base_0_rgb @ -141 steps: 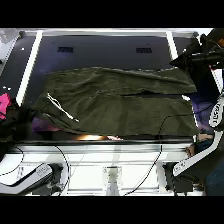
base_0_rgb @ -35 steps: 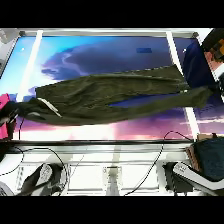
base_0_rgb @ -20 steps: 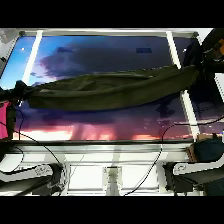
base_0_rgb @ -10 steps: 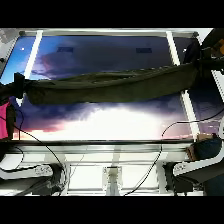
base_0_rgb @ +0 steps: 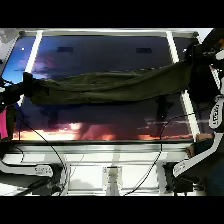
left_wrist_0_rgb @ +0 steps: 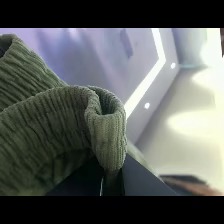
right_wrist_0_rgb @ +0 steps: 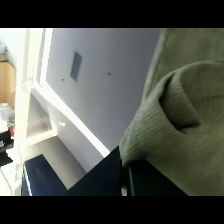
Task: Fold the clothes and pants, and hang the long-sleeved shirts on hangers.
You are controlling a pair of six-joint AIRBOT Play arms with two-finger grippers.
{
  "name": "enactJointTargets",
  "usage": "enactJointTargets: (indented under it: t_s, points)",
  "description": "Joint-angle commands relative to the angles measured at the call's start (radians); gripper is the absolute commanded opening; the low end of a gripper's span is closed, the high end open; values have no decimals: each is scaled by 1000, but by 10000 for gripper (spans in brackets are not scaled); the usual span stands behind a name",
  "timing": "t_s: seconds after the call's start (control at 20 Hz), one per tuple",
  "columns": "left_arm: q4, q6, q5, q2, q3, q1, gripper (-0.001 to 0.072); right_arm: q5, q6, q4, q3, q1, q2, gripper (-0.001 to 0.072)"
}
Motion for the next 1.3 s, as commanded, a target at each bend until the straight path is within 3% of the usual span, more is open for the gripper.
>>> enactJointTargets:
  t_s: [0.0, 0.15, 0.3, 0.35, 0.4, 0.45, 0.5, 0.7, 0.8, 0.95, 1.05, 1.1, 1.15, 1.2, 1.25]
  points:
    - [-129, 21, 73, -40, 10, -29, 31, -22, 75, -23, 13, 18, -40, 11]
    - [-324, 83, 93, -86, 71, -48, 31, -131, 196, -13, 13, 24, -51, 11]
    - [-639, 177, 251, -156, 149, -72, 36, -253, 312, 10, 19, 24, -90, 13]
    - [-719, 198, 307, -191, 185, -84, 188, -285, 285, 43, 43, 25, -121, 22]
    - [-769, 199, 322, -228, 223, -94, 424, -308, 191, 102, 87, 31, -159, 238]
    - [-790, 198, 298, -265, 260, -102, 423, -317, 71, 149, 136, 38, -195, 485]
    - [-798, 199, 298, -296, 293, -112, 369, -315, 9, 182, 174, 42, -224, 485]
    - [-823, 200, 296, -375, 383, -120, 379, -260, -76, 224, 172, 24, -238, 485]
    - [-823, 285, 245, -374, 395, -97, 379, -174, -156, 246, 172, 5, -237, 486]
    - [-822, 457, 5, -373, 430, -29, 376, -57, -313, 378, 173, -34, -230, 458]
    - [-822, 506, -173, -373, 449, 16, 377, 34, -508, 515, 173, -58, -212, 129]
    - [-802, 506, -259, -373, 458, 39, 379, 92, -597, 587, 173, -65, -201, 93]
    - [-752, 505, -360, -373, 469, 69, 385, 152, -645, 640, 173, -73, -190, 238]
    - [-686, 483, -447, -371, 475, 99, 438, 232, -664, 688, 173, -74, -179, 494]
    - [-604, 413, -506, -367, 476, 127, 444, 308, -674, 716, 173, -74, -172, 615]
